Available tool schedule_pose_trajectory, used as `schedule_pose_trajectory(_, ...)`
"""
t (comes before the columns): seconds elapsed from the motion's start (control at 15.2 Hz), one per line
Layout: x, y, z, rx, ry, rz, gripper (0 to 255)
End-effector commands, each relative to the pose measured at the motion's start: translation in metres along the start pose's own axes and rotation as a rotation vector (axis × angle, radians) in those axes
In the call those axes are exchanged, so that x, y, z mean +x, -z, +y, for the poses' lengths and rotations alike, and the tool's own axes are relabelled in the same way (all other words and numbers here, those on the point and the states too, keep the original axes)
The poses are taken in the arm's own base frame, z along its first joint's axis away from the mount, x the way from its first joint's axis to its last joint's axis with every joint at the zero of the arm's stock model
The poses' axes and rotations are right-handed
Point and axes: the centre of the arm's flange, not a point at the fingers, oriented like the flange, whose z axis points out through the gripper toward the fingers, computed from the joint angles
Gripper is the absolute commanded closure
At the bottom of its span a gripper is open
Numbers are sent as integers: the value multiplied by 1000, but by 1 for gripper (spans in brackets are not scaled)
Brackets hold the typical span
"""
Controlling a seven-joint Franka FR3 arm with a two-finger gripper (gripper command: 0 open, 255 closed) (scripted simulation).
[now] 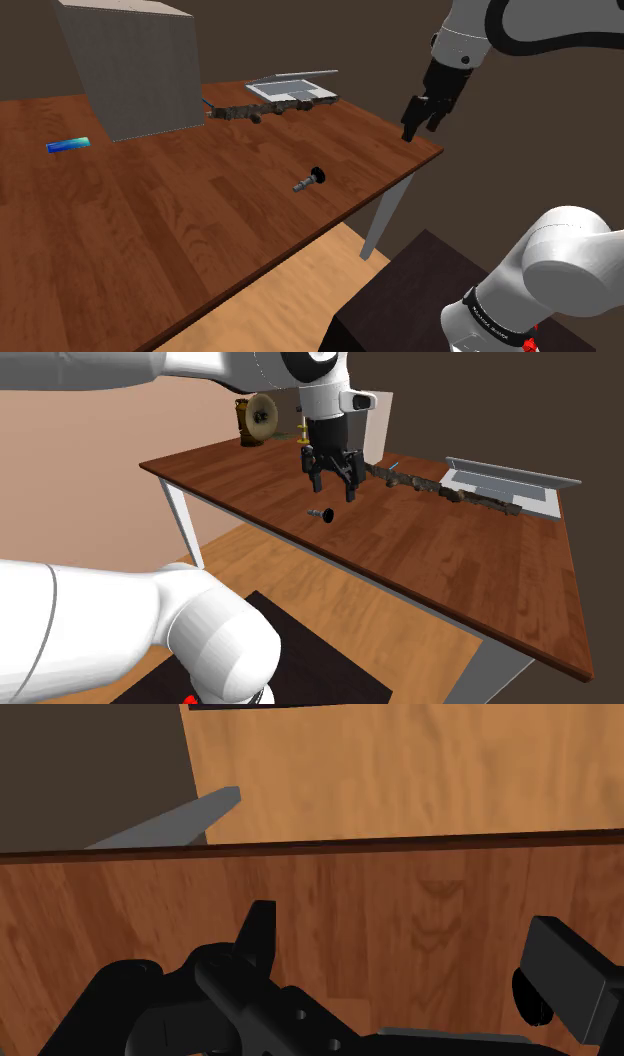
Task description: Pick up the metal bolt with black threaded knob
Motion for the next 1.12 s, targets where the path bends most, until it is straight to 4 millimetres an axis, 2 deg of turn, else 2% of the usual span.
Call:
schedule_pose_trajectory(0.0, 0, 0, 0, 0, 0, 0, 0)
schedule_pose_trajectory(0.53, 66, -53, -60, -4, 262, 19, 0)
schedule_pose_trajectory(1.06, 115, -105, -135, -8, 524, 38, 0)
